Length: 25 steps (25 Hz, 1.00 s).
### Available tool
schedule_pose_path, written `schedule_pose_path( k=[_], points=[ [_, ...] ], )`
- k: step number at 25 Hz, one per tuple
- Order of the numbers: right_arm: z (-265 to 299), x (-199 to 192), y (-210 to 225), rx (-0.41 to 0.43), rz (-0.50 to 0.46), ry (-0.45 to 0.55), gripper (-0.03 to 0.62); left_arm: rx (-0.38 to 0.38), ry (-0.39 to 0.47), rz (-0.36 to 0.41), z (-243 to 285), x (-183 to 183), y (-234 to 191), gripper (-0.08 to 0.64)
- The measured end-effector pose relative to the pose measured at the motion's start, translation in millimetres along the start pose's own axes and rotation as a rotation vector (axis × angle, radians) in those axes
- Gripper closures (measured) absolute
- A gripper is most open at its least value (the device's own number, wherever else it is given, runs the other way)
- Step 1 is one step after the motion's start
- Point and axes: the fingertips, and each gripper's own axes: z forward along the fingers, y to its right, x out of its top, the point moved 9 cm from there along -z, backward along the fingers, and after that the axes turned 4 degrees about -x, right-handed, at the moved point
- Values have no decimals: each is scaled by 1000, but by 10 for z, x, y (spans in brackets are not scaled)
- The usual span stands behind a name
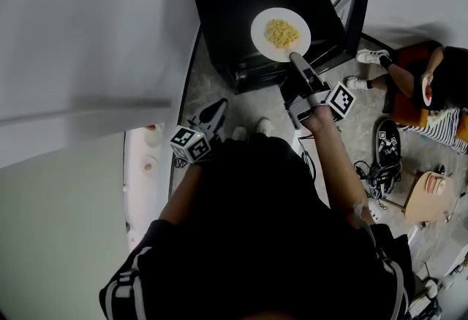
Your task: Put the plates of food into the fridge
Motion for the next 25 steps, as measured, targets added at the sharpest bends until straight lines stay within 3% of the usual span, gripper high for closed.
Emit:
schedule_pose_path(
  k=[25],
  points=[
    [-102, 5, 6, -28, -18, -18, 546, -58, -38, -11, 209, 75, -86, 538]
  ],
)
